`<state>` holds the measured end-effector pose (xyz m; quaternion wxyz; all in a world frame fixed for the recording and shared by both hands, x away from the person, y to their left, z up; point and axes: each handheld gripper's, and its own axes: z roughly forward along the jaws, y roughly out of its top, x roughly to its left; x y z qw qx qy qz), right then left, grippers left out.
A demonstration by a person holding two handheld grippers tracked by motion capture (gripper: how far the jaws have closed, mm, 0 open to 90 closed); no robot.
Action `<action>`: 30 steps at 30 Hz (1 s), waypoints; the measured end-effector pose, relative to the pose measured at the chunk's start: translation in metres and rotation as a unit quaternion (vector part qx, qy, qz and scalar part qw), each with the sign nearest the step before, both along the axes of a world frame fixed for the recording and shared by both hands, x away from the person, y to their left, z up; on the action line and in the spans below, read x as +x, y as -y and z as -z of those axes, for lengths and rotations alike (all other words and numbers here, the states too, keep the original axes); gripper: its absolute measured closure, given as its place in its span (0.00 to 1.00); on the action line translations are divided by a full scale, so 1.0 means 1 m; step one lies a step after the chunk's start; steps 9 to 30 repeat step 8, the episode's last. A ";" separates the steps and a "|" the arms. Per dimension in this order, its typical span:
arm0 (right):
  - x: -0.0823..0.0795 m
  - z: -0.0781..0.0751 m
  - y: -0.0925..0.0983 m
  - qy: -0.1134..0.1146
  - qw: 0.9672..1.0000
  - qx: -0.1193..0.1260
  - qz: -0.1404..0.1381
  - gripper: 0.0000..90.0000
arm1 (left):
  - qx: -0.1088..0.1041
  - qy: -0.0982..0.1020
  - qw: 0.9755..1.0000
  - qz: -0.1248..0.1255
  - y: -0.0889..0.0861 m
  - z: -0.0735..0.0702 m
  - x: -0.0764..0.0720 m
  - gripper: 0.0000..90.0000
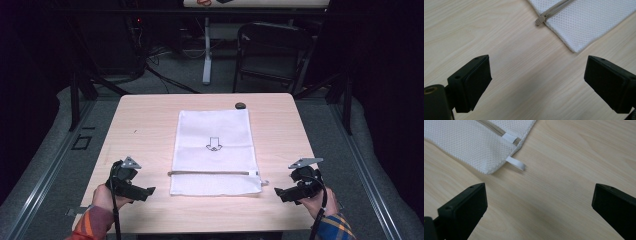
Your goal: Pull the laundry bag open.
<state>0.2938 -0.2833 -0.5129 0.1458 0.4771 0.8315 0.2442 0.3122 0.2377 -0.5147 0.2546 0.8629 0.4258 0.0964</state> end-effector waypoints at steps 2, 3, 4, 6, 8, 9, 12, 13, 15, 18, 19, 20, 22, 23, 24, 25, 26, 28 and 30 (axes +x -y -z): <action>0.001 0.003 0.000 -0.004 1.000 -0.005 0.000 0.00 | -0.001 -0.007 1.000 -0.005 -0.003 0.003 0.002 0.07; 0.001 0.004 0.000 -0.006 1.000 -0.006 -0.003 0.00 | -0.002 -0.009 1.000 -0.007 -0.004 0.004 0.003 0.06; 0.001 0.005 0.000 -0.007 1.000 -0.006 -0.003 0.00 | -0.005 -0.009 1.000 -0.009 -0.005 0.005 0.005 0.06; 0.002 0.006 0.001 -0.009 1.000 -0.007 -0.004 0.00 | -0.008 -0.013 1.000 -0.014 -0.007 0.006 0.006 0.06; 0.003 0.007 0.002 -0.009 1.000 -0.010 -0.001 0.00 | -0.009 -0.015 1.000 -0.015 -0.008 0.008 0.008 0.05; 0.003 0.007 0.002 -0.009 1.000 -0.010 -0.001 0.00 | -0.009 -0.015 1.000 -0.015 -0.008 0.008 0.008 0.05; 0.003 0.007 0.002 -0.009 1.000 -0.010 -0.001 0.00 | -0.009 -0.015 1.000 -0.015 -0.008 0.008 0.008 0.05; 0.003 0.007 0.002 -0.009 1.000 -0.010 -0.001 0.00 | -0.009 -0.015 1.000 -0.015 -0.008 0.008 0.008 0.05; 0.003 0.007 0.002 -0.009 1.000 -0.010 -0.001 0.00 | -0.009 -0.015 1.000 -0.015 -0.008 0.008 0.008 0.05; 0.003 0.007 0.002 -0.009 1.000 -0.010 -0.001 0.00 | -0.009 -0.015 1.000 -0.015 -0.008 0.008 0.008 0.05; 0.003 0.007 0.002 -0.009 1.000 -0.010 -0.001 0.00 | -0.009 -0.015 1.000 -0.015 -0.008 0.008 0.008 0.05; 0.003 0.007 0.002 -0.009 1.000 -0.010 -0.001 0.00 | -0.009 -0.015 1.000 -0.015 -0.008 0.008 0.008 0.05; 0.003 0.007 0.002 -0.009 1.000 -0.010 -0.001 0.00 | -0.009 -0.015 1.000 -0.015 -0.008 0.008 0.008 0.05; 0.003 0.007 0.002 -0.009 1.000 -0.010 -0.001 0.00 | -0.009 -0.015 1.000 -0.015 -0.008 0.008 0.008 0.05; 0.003 0.007 0.002 -0.009 1.000 -0.010 -0.001 0.00 | -0.009 -0.015 1.000 -0.015 -0.008 0.008 0.008 0.05; 0.003 0.007 0.002 -0.009 1.000 -0.010 -0.001 0.00 | -0.009 -0.015 1.000 -0.015 -0.008 0.008 0.008 0.05; 0.003 0.007 0.002 -0.009 1.000 -0.010 -0.001 0.00 | -0.009 -0.015 1.000 -0.015 -0.008 0.008 0.008 0.05; 0.003 0.007 0.002 -0.009 1.000 -0.010 -0.001 0.00 | -0.009 -0.015 1.000 -0.015 -0.008 0.008 0.008 0.05; 0.003 0.007 0.002 -0.009 1.000 -0.010 -0.001 0.00 | -0.009 -0.015 1.000 -0.015 -0.008 0.008 0.008 0.05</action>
